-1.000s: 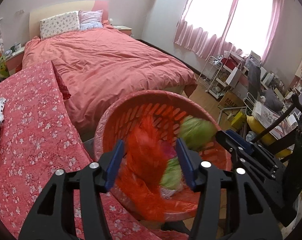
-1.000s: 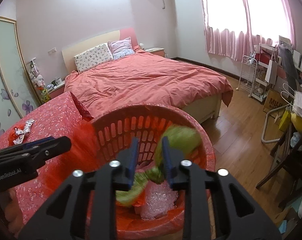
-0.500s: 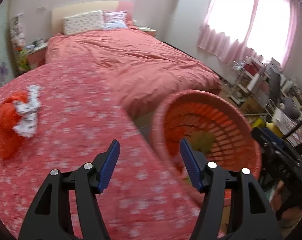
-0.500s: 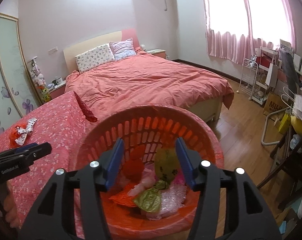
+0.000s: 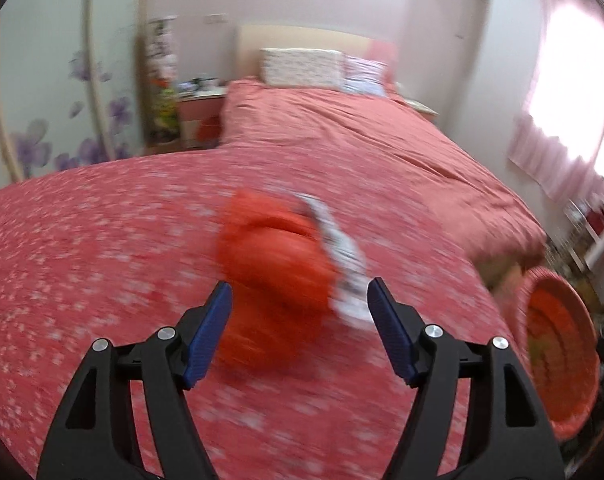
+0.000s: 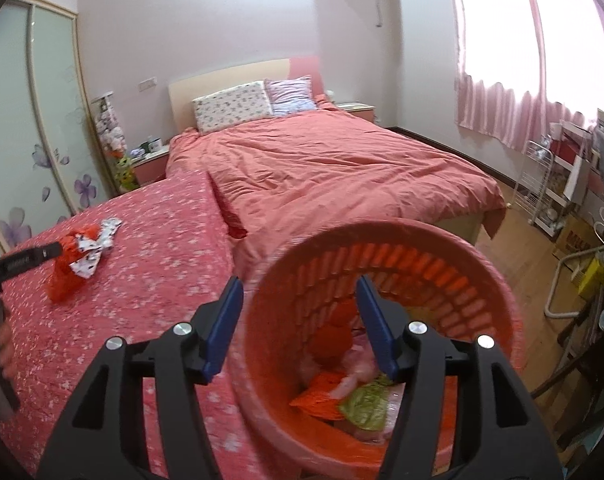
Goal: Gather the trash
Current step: 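Grasp the red bag with the left gripper while the right gripper grasps the white patterned cloth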
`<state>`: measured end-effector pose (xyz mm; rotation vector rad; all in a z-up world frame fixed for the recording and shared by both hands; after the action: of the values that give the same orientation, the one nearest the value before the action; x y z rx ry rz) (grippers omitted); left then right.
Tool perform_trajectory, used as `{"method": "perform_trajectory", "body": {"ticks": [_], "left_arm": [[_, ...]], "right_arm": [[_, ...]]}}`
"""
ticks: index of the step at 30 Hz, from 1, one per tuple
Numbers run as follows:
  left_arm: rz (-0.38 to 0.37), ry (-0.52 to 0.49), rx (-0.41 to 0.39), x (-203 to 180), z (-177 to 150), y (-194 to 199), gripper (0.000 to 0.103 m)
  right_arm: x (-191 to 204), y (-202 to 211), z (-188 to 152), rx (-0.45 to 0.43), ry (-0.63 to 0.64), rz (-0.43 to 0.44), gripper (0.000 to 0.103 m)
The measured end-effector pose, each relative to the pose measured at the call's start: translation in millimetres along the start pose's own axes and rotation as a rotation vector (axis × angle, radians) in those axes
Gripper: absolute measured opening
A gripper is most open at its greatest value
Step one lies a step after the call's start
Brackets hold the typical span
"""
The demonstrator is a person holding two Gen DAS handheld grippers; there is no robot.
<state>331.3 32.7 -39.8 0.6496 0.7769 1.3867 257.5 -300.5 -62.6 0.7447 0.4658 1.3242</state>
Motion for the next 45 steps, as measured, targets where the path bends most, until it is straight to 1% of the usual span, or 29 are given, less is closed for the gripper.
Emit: {"method": "perform_trajectory", "body": {"ticks": [2,5,9,12,15,18,19,20,21,23,28,33,38,42,43,45], "left_arm": [[-0.005,0.050,0.014,15.6,5.7,-7.7,0.070],[-0.037,0.092,0.046,22.4,10.9,-21.6,0.070],[-0.081,0.080,0.064,14.9,11.7,-31.1,0.070],[-0.079,0.053,0.082,4.3,13.8,-39.3,0.070],[-0.079,0.042,0.119,3.0,13.0,-53.0,0.069],[-0.110,0.058,0.157,6.9,8.1,-61.7,0.060],[-0.112,0.061,0.147,7.9,7.6,-60.1,0.056],[-0.128,0.057,0.147,8.1,7.1,-57.9,0.045],[-0.140,0.054,0.151,8.1,6.6,-57.2,0.043],[-0.132,0.053,0.136,12.3,6.2,-52.4,0.039],[-0.082,0.068,0.097,41.9,3.7,-36.5,0.036],[0.002,0.087,0.062,85.8,-3.2,-16.9,0.036],[0.075,0.110,0.042,124.0,-13.3,-0.2,0.036],[0.117,0.099,0.022,136.0,-14.8,9.3,0.036],[0.123,0.095,0.016,138.0,-15.3,11.8,0.036],[0.128,0.090,0.006,138.1,-15.2,14.4,0.036]], "right_arm": [[11.7,-4.1,1.2,0.004,0.019,0.008,0.058],[23.5,-8.8,2.8,0.011,0.038,0.018,0.058],[37.8,-13.9,4.5,0.017,0.057,0.026,0.058],[45.9,-16.5,5.4,0.023,0.067,0.031,0.058],[55.0,-19.4,5.9,0.029,0.078,0.041,0.058],[66.2,-20.6,5.4,0.035,0.096,0.048,0.058],[71.0,-21.2,5.3,0.036,0.103,0.052,0.058],[76.3,-22.2,5.6,0.038,0.110,0.056,0.058],[80.7,-22.5,5.7,0.039,0.116,0.059,0.058],[91.4,-22.6,6.4,0.039,0.133,0.067,0.058],[117.7,-22.6,8.5,0.038,0.168,0.089,0.058],[150.9,-30.8,16.7,0.041,0.197,0.117,0.058],[192.2,-55.9,29.1,0.067,0.219,0.150,0.058],[221.9,-81.6,41.9,0.087,0.240,0.146,0.057],[228.1,-87.4,45.1,0.090,0.243,0.141,0.056],[241.8,-103.1,52.0,0.108,0.244,0.132,0.050]]}}
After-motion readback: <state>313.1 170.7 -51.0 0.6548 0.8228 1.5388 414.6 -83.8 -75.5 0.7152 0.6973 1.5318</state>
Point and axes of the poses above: each gripper's, at about its wrist camera, not at the fingertips, and y roughly against the way its jaws point, x to its left, z to its top, the point moved 5 cm from there along -y, roughly the way its jaws point, and after that the axes turned 11 degrees about x, right-handed, at the moved point
